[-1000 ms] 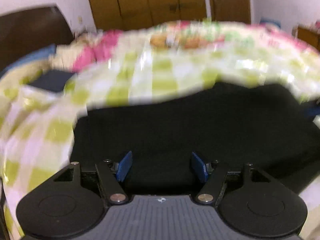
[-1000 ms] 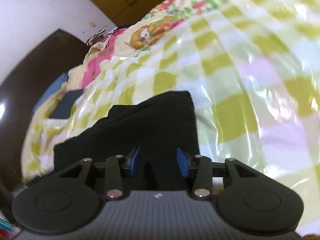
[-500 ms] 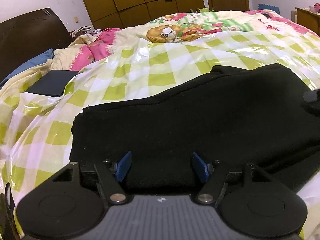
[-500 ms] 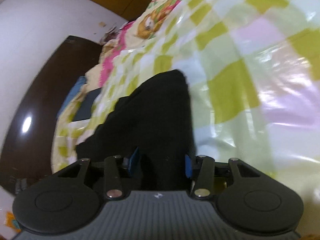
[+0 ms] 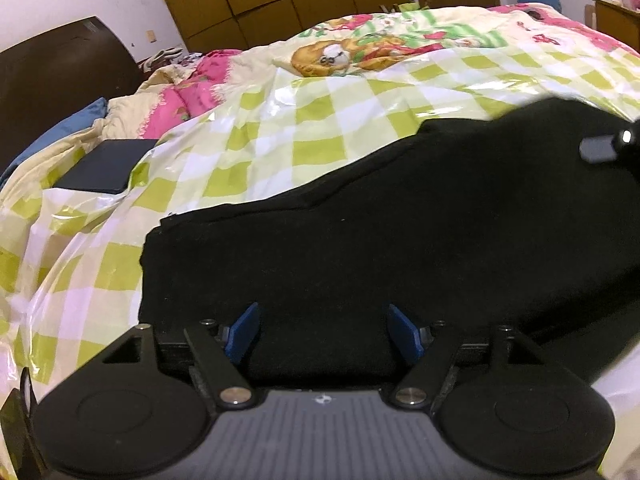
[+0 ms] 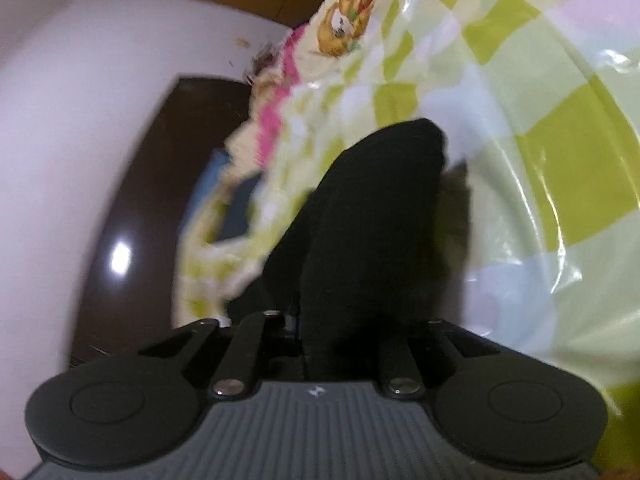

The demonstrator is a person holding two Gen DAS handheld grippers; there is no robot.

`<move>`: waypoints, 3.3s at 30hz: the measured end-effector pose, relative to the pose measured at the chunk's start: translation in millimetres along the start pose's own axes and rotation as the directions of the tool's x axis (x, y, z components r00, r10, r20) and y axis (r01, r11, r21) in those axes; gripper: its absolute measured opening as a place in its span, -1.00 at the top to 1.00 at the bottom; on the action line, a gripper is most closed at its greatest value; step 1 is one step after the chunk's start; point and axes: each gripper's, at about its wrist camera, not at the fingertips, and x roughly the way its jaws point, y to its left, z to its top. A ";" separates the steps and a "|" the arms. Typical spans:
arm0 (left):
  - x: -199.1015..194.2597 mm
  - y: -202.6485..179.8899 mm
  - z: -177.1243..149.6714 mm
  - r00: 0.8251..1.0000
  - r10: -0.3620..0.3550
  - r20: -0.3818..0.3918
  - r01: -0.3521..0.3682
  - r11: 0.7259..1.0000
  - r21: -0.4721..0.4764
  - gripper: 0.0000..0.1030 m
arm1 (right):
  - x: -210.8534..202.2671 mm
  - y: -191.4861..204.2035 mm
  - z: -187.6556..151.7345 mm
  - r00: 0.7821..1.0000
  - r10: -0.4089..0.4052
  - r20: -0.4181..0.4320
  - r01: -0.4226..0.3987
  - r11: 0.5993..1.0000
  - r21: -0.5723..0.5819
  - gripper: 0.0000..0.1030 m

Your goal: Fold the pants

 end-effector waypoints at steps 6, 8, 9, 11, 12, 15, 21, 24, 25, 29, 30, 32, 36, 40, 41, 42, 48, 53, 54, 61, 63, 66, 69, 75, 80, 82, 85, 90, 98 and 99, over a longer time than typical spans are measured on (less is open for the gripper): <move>-14.2 -50.6 8.4 0.998 -0.066 -0.008 0.067 0.995 0.069 -0.56 | -42.9 -3.5 -2.2 0.998 0.038 0.040 -0.040 0.998 0.041 0.72; -21.5 -72.6 10.7 0.995 -0.102 0.003 0.101 0.989 0.107 -0.56 | -64.5 -7.3 1.8 0.998 0.018 0.061 -0.022 0.998 0.061 0.72; -25.0 -83.4 12.0 0.992 -0.129 0.006 0.127 0.985 0.117 -0.56 | -79.6 -9.3 3.2 0.997 0.000 0.076 -0.004 0.998 0.063 0.72; -32.8 -107.0 14.7 0.979 -0.201 0.015 0.197 0.972 0.128 -0.56 | -110.4 -10.8 6.5 0.993 -0.056 0.106 0.049 0.997 0.064 0.73; -36.8 -117.8 15.9 0.972 -0.233 0.023 0.228 0.964 0.139 -0.56 | -123.6 -10.5 8.3 0.989 -0.081 0.121 0.072 0.995 0.072 0.73; -48.3 -148.1 18.0 0.941 -0.336 0.039 0.327 0.933 0.151 -0.57 | -167.4 0.3 14.0 0.971 -0.176 0.159 0.168 0.984 0.063 0.72; -64.1 -151.1 11.6 0.916 -0.391 0.088 0.380 0.917 0.120 -0.57 | -173.3 60.8 14.2 0.952 -0.254 0.169 0.262 0.965 -0.025 0.71; -72.6 -127.5 0.4 0.920 -0.376 0.112 0.371 0.926 0.063 -0.57 | -143.2 93.5 10.0 0.952 -0.268 0.147 0.283 0.955 -0.092 0.69; -75.8 -118.3 -4.9 0.922 -0.370 0.118 0.368 0.929 0.042 -0.57 | -128.4 104.5 9.2 0.953 -0.272 0.134 0.287 0.951 -0.112 0.69; -89.5 -86.7 -34.4 0.924 -0.353 0.145 0.363 0.930 -0.047 -0.58 | -73.9 134.3 -9.9 0.951 -0.298 0.083 0.307 0.938 -0.159 0.69; -92.5 -82.1 -41.5 0.924 -0.351 0.151 0.364 0.929 -0.064 -0.58 | -59.3 139.9 -14.6 0.948 -0.310 0.070 0.317 0.933 -0.168 0.69; -94.2 -73.3 -53.8 0.928 -0.338 0.158 0.354 0.931 -0.091 -0.58 | -27.7 148.1 -24.8 0.937 -0.347 0.045 0.349 0.917 -0.192 0.67; -93.2 -59.4 -65.9 0.923 -0.341 0.175 0.367 0.919 -0.144 -0.58 | 33.1 151.1 -50.5 0.901 -0.433 -0.004 0.422 0.880 -0.217 0.57; -94.1 -46.7 -69.5 0.909 -0.363 0.204 0.399 0.899 -0.181 -0.58 | 75.8 135.6 -68.5 0.870 -0.493 -0.014 0.480 0.853 -0.206 0.52; -94.9 -43.9 -72.2 0.909 -0.363 0.204 0.400 0.897 -0.187 -0.58 | 80.4 130.8 -72.1 0.867 -0.498 -0.017 0.487 0.854 -0.182 0.45; -95.6 -41.2 -75.1 0.911 -0.360 0.203 0.398 0.897 -0.195 -0.58 | 86.9 126.9 -72.9 0.863 -0.505 -0.022 0.494 0.852 -0.176 0.39; -91.6 -33.6 -78.5 0.920 -0.345 0.183 0.381 0.896 -0.228 -0.58 | 102.8 135.7 -83.4 0.867 -0.498 -0.019 0.481 0.846 -0.229 -0.13; -96.5 -34.5 -79.6 0.936 -0.310 0.165 0.340 0.917 -0.207 -0.58 | 101.4 151.0 -85.5 0.901 -0.432 -0.040 0.411 0.880 -0.238 -0.17; -98.9 -34.8 -79.9 0.938 -0.305 0.163 0.335 0.920 -0.202 -0.58 | 100.3 153.3 -86.0 0.915 -0.398 -0.062 0.375 0.898 -0.229 -0.17; -115.7 -30.2 -73.6 0.961 -0.214 0.173 0.245 0.953 -0.179 -0.58 | 83.0 169.9 -76.4 0.925 -0.380 0.030 0.367 0.867 -0.338 -0.17; -119.2 -22.5 -69.5 0.969 -0.171 0.179 0.204 0.961 -0.187 -0.58 | 79.1 169.9 -65.8 0.921 -0.384 0.059 0.378 0.849 -0.369 -0.17; -126.5 -10.4 -58.4 0.968 -0.135 0.211 0.178 0.964 -0.199 -0.58 | 80.0 169.2 -51.3 0.924 -0.372 0.089 0.373 0.826 -0.424 -0.17; -127.7 -13.4 -39.2 0.960 -0.111 0.259 0.153 0.977 -0.150 -0.59 | 88.5 163.4 -37.3 0.911 -0.398 0.113 0.400 0.776 -0.487 -0.17; -74.2 -28.9 -4.4 0.960 -0.150 0.236 0.177 0.980 -0.096 -0.62 | 102.8 114.4 -13.9 0.841 -0.531 0.108 0.512 0.713 -0.479 0.11; -29.8 -36.4 -2.2 0.977 -0.170 0.132 0.180 0.981 -0.070 -0.70 | 87.8 71.0 -0.2 0.855 -0.511 0.082 0.504 0.784 -0.363 0.68; -24.9 -31.1 -4.7 0.975 -0.188 0.120 0.199 0.976 -0.089 -0.73 | 85.1 73.0 -1.2 0.862 -0.499 0.083 0.492 0.787 -0.373 0.67; -40.2 -26.0 -4.0 0.973 -0.179 0.143 0.193 0.976 -0.097 -0.73 | 69.4 84.3 -1.6 0.878 -0.463 0.120 0.473 0.801 -0.366 0.52; -53.5 -20.0 5.5 0.972 -0.136 0.192 0.154 0.985 -0.082 -0.72 | 33.2 111.5 -20.6 0.899 -0.399 0.182 0.438 0.797 -0.417 0.31; -9.6 -38.6 19.3 0.982 -0.145 0.118 0.156 0.984 -0.087 -0.76 | 11.3 79.9 -43.6 0.865 -0.483 0.137 0.499 0.800 -0.332 0.24; -8.3 -40.3 20.8 0.983 -0.143 0.114 0.152 0.985 -0.076 -0.76 | 10.5 76.4 -45.5 0.879 -0.462 0.123 0.475 0.819 -0.322 0.24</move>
